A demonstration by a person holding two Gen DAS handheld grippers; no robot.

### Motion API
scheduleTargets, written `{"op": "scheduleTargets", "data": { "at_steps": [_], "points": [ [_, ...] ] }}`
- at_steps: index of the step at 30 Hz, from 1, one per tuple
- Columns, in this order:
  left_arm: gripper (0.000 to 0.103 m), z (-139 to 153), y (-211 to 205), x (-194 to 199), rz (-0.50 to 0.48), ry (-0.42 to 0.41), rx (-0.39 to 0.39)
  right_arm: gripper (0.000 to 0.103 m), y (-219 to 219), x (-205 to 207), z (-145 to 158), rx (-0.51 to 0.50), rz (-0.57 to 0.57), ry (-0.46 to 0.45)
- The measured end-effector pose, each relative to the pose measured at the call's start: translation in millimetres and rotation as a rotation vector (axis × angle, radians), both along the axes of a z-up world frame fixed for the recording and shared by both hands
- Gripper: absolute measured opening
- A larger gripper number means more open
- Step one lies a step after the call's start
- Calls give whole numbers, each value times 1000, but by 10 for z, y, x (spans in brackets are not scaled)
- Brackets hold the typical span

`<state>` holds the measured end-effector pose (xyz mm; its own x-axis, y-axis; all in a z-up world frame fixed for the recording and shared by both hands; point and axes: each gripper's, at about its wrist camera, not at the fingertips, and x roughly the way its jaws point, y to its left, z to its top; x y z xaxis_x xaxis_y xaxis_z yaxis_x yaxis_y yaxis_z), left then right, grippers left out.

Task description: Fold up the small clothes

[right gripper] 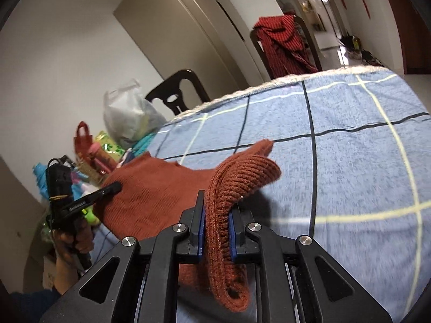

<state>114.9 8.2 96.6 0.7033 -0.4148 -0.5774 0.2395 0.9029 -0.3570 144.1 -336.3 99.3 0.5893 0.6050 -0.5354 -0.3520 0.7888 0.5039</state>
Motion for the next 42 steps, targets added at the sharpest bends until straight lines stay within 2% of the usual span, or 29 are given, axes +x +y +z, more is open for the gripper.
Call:
{"op": "scheduleTargets", "data": {
  "at_steps": [2,4,8,10,12,21,26,29,31,33,38,40,42],
  "points": [
    [19,-46,12,-163,-9,-8,-11,14,-45,-169,-9,-4,0,-9],
    [19,-210,20,-272,-14,20,-16,14,-111,-287,-130,-7,-9,11],
    [19,-708,4,-288,-6,135,0,14,-284,-334,-626,3,-45,133],
    [19,-867,52,-259,15,174,-6,14,-348,-312,-872,-8,-68,194],
    [19,-900,82,-299,21,178,-25,14,-397,-313,-980,10,-77,218],
    [19,-921,53,-336,19,174,-28,14,-334,-349,-966,-28,-94,204],
    [19,-783,62,-328,7,158,-31,14,-375,-465,-880,-1,-112,189],
    [19,-779,40,-324,-11,144,-4,14,-347,-511,-819,-16,-105,165],
    [20,-853,31,-293,-5,166,23,14,-348,-463,-885,-40,-106,186],
    [24,-862,45,-340,0,158,32,26,-357,-428,-954,-82,-140,212],
    [24,-650,126,-580,44,60,93,27,-416,-659,-667,-129,-183,68],
    [23,-548,151,-667,74,19,131,27,-394,-784,-507,-154,-183,-10],
    [23,-461,122,-776,82,-20,142,27,-340,-881,-448,-162,-174,-48]
  ]
}}
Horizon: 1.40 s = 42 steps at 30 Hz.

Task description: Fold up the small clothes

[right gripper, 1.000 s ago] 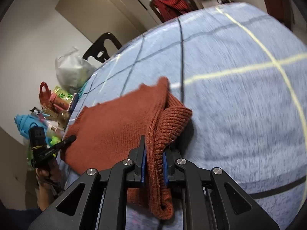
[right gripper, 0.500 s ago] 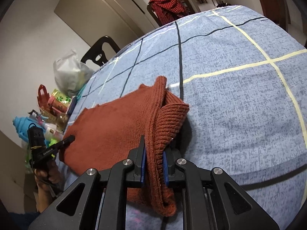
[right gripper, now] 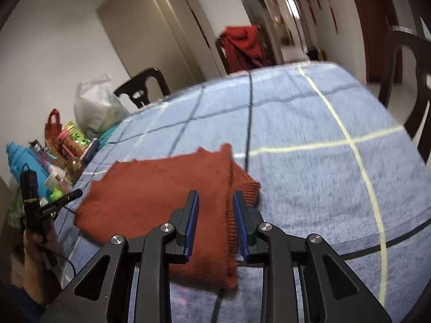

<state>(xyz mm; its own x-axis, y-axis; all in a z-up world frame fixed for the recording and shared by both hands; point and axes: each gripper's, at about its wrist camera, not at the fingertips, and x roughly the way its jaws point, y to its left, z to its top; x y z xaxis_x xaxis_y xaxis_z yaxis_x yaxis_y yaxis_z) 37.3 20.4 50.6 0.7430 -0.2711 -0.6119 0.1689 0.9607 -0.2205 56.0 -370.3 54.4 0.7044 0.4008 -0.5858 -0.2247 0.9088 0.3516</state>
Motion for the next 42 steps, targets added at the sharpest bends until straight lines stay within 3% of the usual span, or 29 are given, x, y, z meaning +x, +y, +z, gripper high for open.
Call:
{"op": "scheduleTargets", "data": {
  "at_steps": [6,11,16,21,25,28,29,33,42],
  "points": [
    [23,-81,-238,-250,-72,-14,-4,26,246,-160,-253,-48,47,53],
    [23,-385,-374,-178,-105,93,43,22,335,-248,-424,-155,32,68],
    [23,-214,-383,-150,-89,32,49,22,296,-274,-225,-150,0,19],
    [23,-126,-506,137,-55,9,67,22,366,-25,-144,-113,-25,-1],
    [23,-222,-539,358,-18,46,73,21,442,249,-210,-84,-12,21],
    [23,-361,-499,467,-2,107,60,21,392,423,-368,-100,-54,89],
    [23,-360,-478,455,-5,105,43,15,348,455,-422,-87,-68,108],
    [24,-371,-449,452,-8,109,18,14,230,454,-447,-22,-79,121],
    [24,-223,-409,201,16,55,52,17,410,172,-215,-88,-36,35]
  ]
}}
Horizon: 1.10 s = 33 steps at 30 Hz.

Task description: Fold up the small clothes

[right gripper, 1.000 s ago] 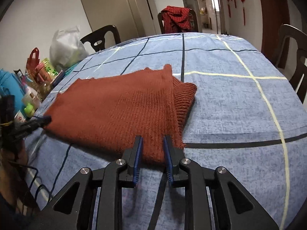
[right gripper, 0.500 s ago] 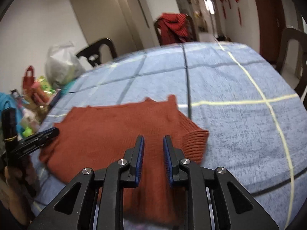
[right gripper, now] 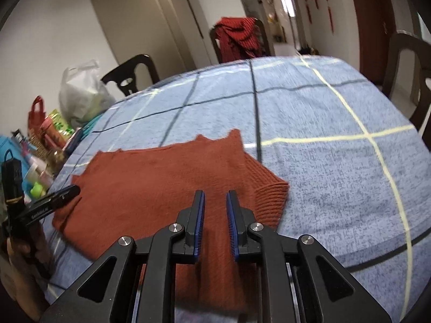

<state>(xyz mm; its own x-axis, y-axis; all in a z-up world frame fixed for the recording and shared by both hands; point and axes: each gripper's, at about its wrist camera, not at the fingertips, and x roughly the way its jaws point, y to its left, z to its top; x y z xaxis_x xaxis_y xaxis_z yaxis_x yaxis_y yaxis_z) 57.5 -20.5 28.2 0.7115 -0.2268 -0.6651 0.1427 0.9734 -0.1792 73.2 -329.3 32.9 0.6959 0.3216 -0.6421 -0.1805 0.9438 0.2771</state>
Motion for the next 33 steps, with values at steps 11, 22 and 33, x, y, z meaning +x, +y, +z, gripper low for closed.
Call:
{"op": "scheduleTargets", "data": {
  "at_steps": [11,22,33],
  "points": [
    [24,57,195,-257,85,-23,52,17,171,-212,53,-23,72,-51],
    [28,12,238,-293,112,-17,58,26,399,-295,-2,-70,121,-42],
    [31,-44,297,-299,110,-5,35,26,620,-272,17,-90,161,-44]
  ]
}}
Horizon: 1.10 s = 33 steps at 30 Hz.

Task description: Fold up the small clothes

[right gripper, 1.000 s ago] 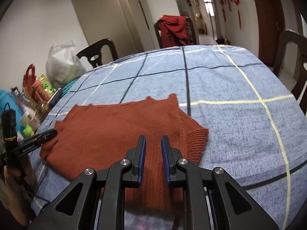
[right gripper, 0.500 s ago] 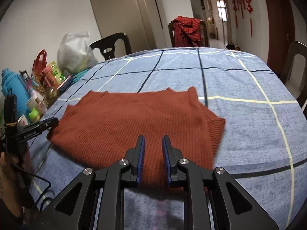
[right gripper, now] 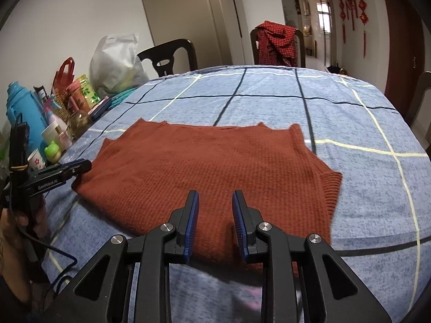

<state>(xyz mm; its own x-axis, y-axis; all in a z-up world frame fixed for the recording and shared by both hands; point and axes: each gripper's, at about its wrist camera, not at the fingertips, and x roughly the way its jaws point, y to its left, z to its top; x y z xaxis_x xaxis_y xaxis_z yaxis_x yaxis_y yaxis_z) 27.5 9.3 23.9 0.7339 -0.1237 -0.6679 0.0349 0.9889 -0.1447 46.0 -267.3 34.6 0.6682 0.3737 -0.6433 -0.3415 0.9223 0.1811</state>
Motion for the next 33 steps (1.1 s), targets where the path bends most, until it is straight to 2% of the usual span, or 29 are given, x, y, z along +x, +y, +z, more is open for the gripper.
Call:
{"op": "scheduleTargets", "data": {
  "at_steps": [12,16,18,23,27,33],
  "points": [
    [35,-76,165,202,1,41,-140,26,358,92,-31,-17,45,13],
    [36,-158,227,338,-7,86,-251,26,475,134,-52,-22,69,18],
    [36,-175,224,386,3,89,-250,19,548,150,-57,-32,84,13],
    [36,-208,214,451,-6,101,-278,11,726,223,-103,-61,118,28],
    [37,-215,155,436,-25,98,-295,10,801,350,-173,-71,114,58],
    [37,-233,144,313,-55,108,-356,10,751,254,-127,-52,151,64]
  ]
}}
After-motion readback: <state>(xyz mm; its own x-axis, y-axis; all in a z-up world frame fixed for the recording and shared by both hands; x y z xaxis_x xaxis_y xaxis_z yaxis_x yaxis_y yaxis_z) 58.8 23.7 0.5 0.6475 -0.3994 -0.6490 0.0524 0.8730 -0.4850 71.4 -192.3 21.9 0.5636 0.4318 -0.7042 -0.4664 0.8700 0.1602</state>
